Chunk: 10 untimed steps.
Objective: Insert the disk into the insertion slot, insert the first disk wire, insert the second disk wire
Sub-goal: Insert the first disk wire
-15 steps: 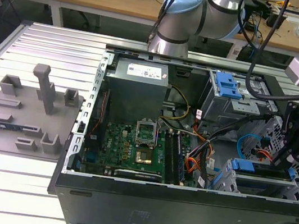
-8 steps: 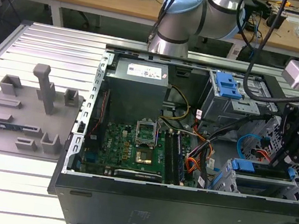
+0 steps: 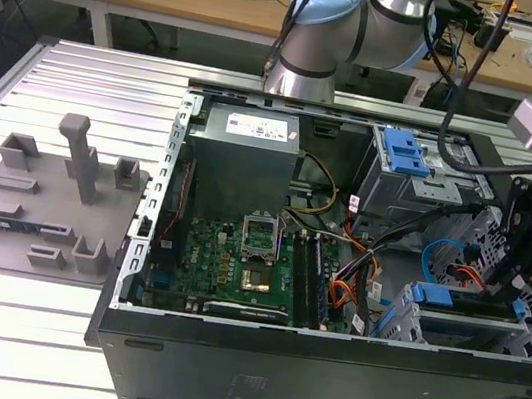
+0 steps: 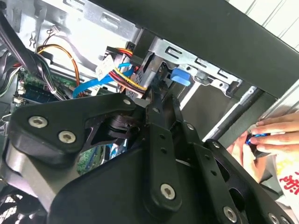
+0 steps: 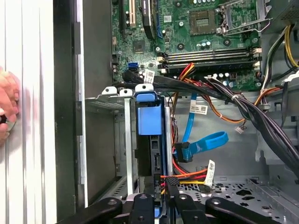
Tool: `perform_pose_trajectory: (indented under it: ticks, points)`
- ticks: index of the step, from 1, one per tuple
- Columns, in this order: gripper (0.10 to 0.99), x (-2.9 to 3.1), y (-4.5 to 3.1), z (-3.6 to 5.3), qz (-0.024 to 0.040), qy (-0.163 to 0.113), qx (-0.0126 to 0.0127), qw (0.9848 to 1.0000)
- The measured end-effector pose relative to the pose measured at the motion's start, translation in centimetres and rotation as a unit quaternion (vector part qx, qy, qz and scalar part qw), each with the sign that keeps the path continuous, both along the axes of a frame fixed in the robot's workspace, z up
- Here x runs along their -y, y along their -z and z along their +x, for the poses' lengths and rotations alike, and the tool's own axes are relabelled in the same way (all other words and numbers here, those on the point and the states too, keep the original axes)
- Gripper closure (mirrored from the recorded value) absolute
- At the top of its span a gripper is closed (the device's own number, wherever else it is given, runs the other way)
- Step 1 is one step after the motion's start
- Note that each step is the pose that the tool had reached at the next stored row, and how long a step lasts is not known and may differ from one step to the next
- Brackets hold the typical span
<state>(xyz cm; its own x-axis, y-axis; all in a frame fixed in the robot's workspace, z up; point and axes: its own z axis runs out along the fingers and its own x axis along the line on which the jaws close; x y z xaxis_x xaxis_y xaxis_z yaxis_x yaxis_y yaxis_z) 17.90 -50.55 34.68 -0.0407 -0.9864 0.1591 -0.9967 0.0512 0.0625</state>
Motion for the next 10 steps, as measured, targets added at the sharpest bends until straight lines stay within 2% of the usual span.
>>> perform_pose_trajectory:
  ticks: [1,4,5,8,10]
  points:
    - [0.847,-0.01,-0.18,0.0,-0.0001,0.0,0.0,1.0]
    - [0.847,-0.12,-1.36,0.0,-0.0008,0.0,0.0,1.0]
    - [0.847,-0.21,-2.05,0.0,-0.0015,0.0,0.0,1.0]
    - [0.847,-0.58,-3.44,0.0,-0.0048,0.0,0.0,1.0]
    - [0.847,-0.72,-3.55,0.0,-0.0062,0.0,0.0001,1.0]
